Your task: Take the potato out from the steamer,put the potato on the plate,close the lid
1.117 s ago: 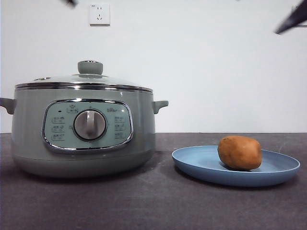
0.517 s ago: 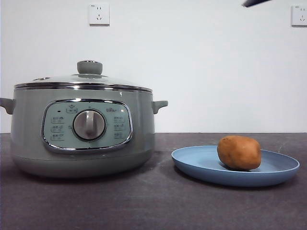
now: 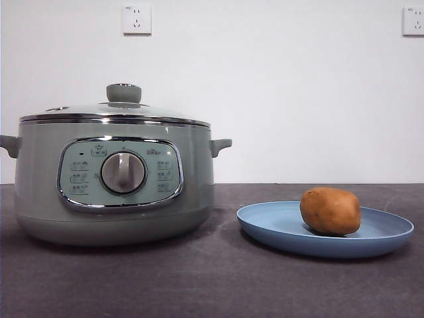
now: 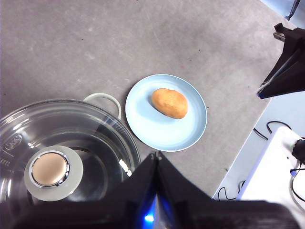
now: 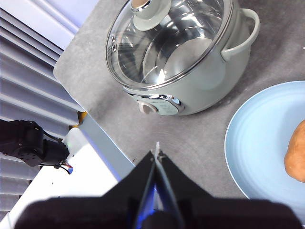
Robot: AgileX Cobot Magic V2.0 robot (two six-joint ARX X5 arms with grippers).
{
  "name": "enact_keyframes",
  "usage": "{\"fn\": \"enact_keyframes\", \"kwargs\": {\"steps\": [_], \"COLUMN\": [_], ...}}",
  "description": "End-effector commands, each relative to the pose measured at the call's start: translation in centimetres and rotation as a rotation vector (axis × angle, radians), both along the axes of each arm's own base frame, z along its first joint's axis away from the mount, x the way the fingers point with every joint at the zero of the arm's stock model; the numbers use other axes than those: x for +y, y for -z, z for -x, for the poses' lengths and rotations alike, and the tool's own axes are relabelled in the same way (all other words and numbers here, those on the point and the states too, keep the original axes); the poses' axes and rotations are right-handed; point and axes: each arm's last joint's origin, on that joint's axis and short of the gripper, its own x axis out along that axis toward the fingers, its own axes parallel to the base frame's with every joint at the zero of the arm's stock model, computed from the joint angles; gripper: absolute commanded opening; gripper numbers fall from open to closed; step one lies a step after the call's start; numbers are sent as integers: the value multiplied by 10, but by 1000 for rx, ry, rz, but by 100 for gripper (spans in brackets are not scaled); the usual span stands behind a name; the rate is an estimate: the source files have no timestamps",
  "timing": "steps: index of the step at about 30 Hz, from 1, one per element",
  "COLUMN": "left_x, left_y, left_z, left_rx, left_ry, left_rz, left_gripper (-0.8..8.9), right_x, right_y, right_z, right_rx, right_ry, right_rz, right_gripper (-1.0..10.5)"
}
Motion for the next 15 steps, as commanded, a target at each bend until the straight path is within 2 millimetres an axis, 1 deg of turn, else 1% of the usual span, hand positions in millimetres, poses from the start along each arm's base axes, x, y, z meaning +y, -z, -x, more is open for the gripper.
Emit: {"fn": "enact_keyframes", "kwargs": {"steps": [1,10,12,15], "left_x": [0,0,5,17], "left_y": [5,4,-1,-19], "left_z": [2,2,10,30], "left_rx": [55,48,20,-102], "left_ry": [0,-1,-12,-62], "left_rz": [-26,-24,-23,-21], "left_gripper": [-3,-3,-3,-3], "right_x": [0,0,0,0], "right_y": [0,0,0,0], "right_z": [0,0,0,0], "right_rx": [-8,-8,-8,-8], "right_ry": [-7,-7,-7,-7], "right_rz": [-1,-1,-1,-1], "right_gripper": [0,0,0,0]}}
